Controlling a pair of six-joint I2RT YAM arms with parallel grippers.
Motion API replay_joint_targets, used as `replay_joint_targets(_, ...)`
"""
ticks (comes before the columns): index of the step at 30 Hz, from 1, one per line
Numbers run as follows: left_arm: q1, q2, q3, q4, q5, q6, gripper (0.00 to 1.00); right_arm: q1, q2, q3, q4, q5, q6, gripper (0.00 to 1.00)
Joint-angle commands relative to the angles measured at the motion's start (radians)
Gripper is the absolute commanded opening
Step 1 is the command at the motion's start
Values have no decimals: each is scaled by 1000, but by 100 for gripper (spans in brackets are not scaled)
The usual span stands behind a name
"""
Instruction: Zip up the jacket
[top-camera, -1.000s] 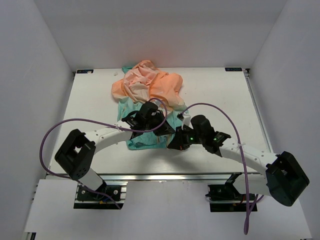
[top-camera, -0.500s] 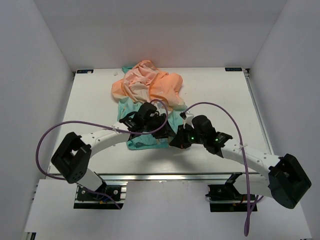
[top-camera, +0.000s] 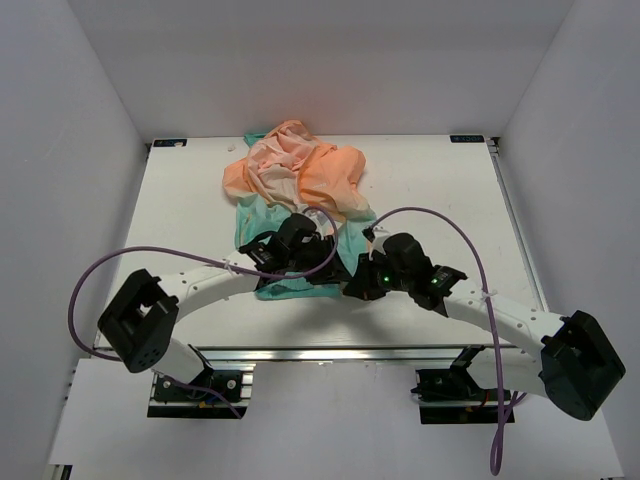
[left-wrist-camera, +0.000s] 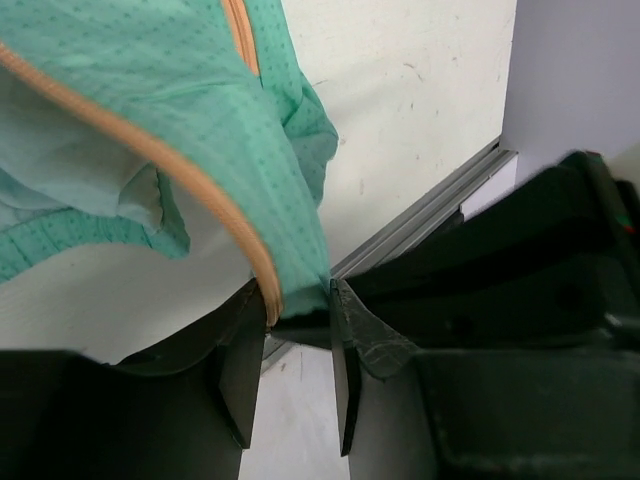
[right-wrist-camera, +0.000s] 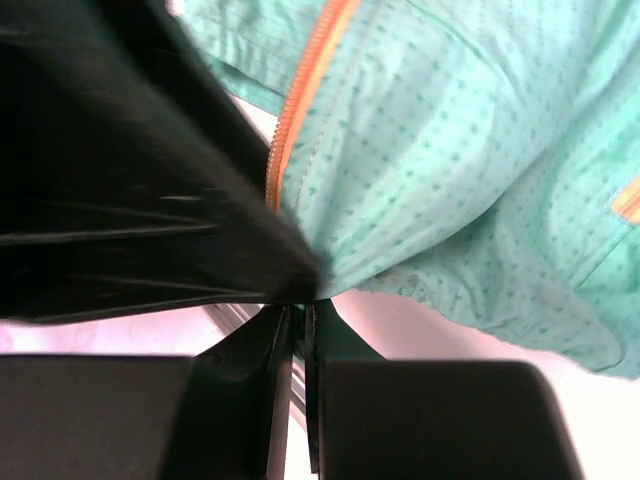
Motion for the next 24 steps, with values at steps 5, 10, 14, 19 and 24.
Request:
replay_joint_targets(5,-84,-113,-24,-54,69,2,39,-8,-33,47,87,101,32,0)
replay_joint_targets(10,-95,-119,-36,-76,94,7,39,-13,-57,58,110,101,46,0)
replay_joint_targets(14,-99,-118,-38,-114,83,8,38,-18,-84,54,127,86,36,0)
replay_joint_targets(19,-99,-179,-50,-114,28,13,41,-19,-98,58,87,115,34,0)
replay_joint_targets(24,-99,-251,19,-355,-199,22,52,-21,-115,47,38,150,9,0)
